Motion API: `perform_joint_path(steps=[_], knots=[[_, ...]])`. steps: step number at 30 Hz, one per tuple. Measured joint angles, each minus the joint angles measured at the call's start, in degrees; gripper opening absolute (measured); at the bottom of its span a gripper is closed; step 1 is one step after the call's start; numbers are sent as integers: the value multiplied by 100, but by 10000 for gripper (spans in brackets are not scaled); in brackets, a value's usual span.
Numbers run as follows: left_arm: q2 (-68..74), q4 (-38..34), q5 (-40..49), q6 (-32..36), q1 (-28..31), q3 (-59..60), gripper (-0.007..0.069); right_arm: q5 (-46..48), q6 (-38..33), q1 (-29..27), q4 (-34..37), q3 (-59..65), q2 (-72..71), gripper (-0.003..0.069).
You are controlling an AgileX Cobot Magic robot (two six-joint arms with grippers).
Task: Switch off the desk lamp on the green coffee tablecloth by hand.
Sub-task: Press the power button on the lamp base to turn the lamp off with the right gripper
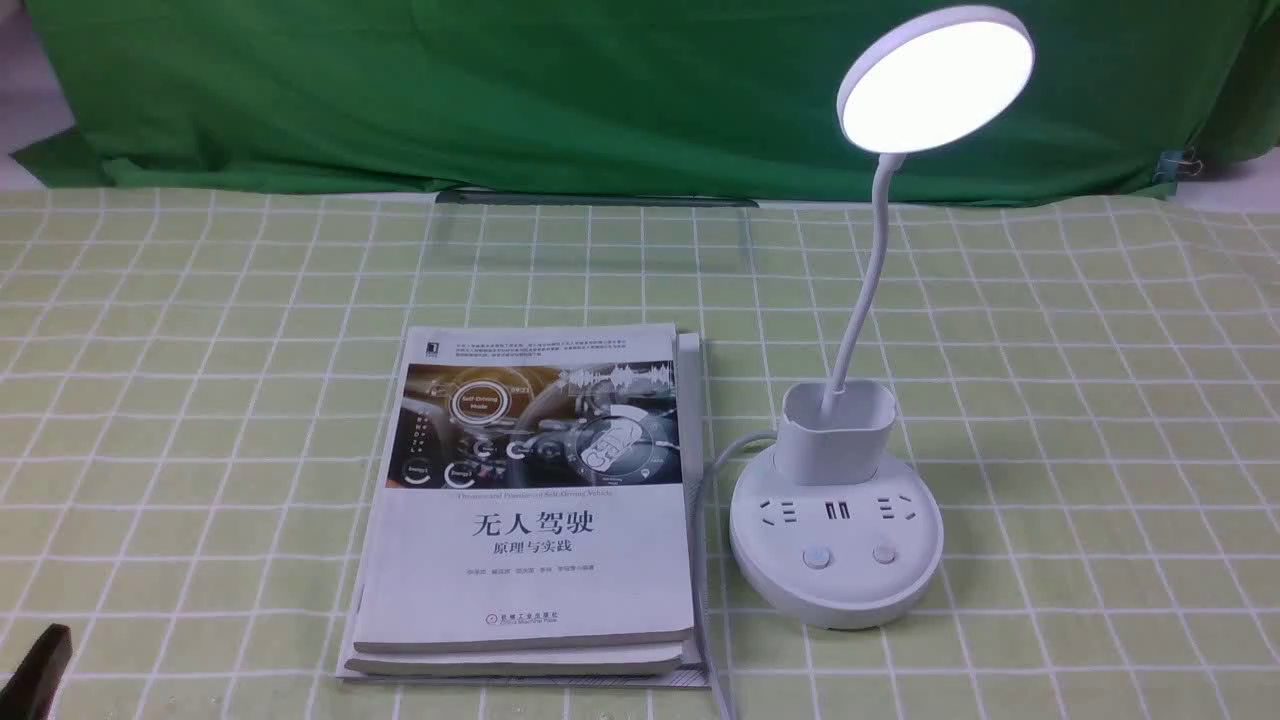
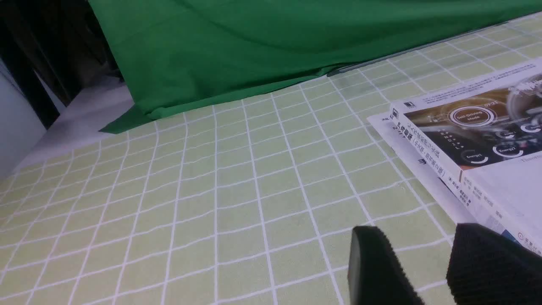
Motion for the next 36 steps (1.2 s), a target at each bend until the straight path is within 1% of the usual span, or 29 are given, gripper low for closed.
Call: perform_joint_path(steps=[32,36], knots=[[0,0,0,0,0,0,243,-13,0,0,0,0,0,233],[0,0,0,0,0,0,243,-297,300,0,163,0,0,235]])
